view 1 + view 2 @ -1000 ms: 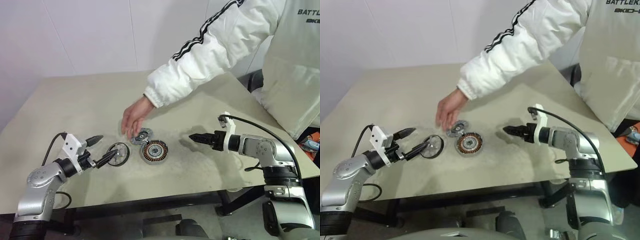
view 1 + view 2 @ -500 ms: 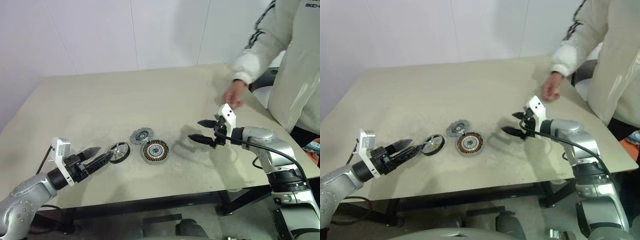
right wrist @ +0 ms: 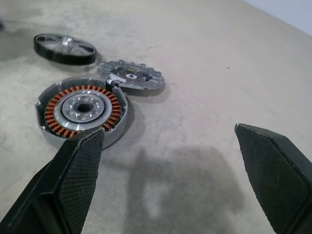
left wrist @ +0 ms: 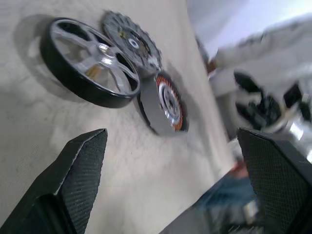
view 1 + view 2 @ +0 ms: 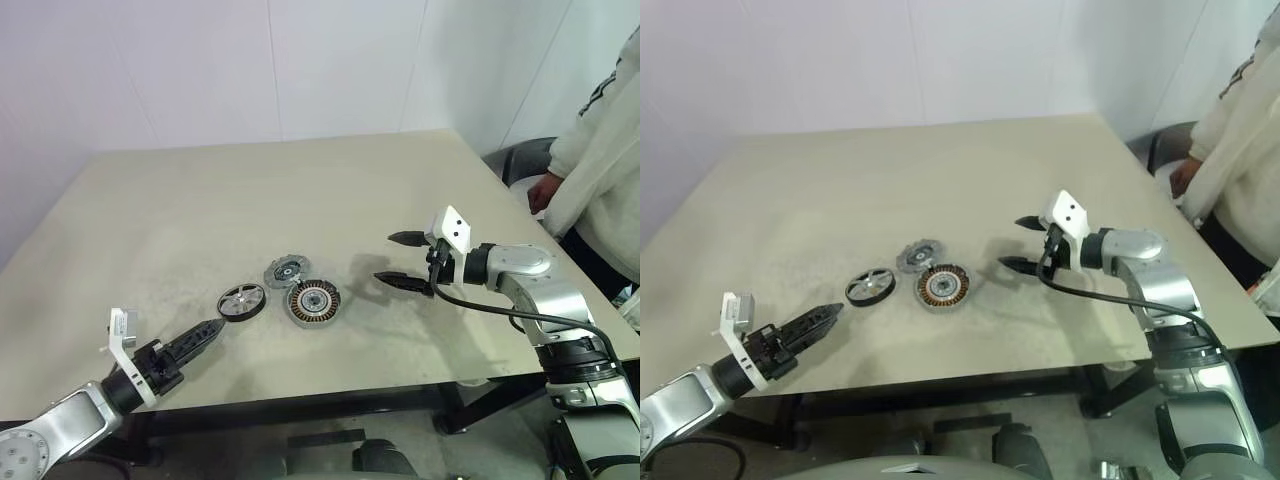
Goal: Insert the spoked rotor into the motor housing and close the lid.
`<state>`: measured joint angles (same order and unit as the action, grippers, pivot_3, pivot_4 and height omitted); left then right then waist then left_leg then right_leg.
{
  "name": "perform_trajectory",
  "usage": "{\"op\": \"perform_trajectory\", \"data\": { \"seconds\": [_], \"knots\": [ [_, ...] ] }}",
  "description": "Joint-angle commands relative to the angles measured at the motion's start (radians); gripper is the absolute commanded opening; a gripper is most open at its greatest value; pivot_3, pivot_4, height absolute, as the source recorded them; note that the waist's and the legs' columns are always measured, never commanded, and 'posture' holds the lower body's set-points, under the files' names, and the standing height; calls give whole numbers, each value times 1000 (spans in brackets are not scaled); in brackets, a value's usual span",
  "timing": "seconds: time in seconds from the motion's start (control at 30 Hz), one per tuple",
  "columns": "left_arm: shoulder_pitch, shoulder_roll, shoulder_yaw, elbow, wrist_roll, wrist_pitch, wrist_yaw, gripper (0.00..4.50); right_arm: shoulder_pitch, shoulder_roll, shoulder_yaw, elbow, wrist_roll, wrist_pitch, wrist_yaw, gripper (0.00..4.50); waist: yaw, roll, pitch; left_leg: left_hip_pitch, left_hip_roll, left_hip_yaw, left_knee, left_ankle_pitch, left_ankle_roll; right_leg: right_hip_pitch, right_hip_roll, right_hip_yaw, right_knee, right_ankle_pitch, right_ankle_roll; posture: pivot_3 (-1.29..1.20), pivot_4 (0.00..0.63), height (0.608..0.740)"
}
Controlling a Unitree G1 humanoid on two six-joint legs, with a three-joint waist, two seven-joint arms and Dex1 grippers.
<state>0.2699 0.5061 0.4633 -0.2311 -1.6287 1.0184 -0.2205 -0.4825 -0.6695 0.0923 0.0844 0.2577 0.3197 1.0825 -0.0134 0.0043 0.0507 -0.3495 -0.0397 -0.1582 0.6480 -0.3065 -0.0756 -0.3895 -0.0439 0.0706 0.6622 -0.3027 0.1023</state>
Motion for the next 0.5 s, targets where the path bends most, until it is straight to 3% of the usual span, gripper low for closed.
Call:
{"op": "perform_trajectory", "data": {
  "seconds": [0.03,0.23,0.5],
  "knots": [
    [-41,-33,-19,41,-30,-34,40,4500,7,-14,24,-26,-33,-48,17,4493,4,-1,0,0,0,0,0,0,0,0,0,0,0,0,0,0,0,740],
    [-79,-47,-64,216,117,-24,-55,4500,17,-4,37,-23,-51,-66,14,4493,0,1,-1,0,-1,3,0,0,0,0,1,0,0,0,0,0,0,740],
    [-327,-166,-73,344,106,-21,70,4500,2,11,34,-3,-57,-66,5,4493,28,1,-1,13,-2,1,2,2,-1,16,0,-2,-1,-3,-2,0,0,740]
  ]
}}
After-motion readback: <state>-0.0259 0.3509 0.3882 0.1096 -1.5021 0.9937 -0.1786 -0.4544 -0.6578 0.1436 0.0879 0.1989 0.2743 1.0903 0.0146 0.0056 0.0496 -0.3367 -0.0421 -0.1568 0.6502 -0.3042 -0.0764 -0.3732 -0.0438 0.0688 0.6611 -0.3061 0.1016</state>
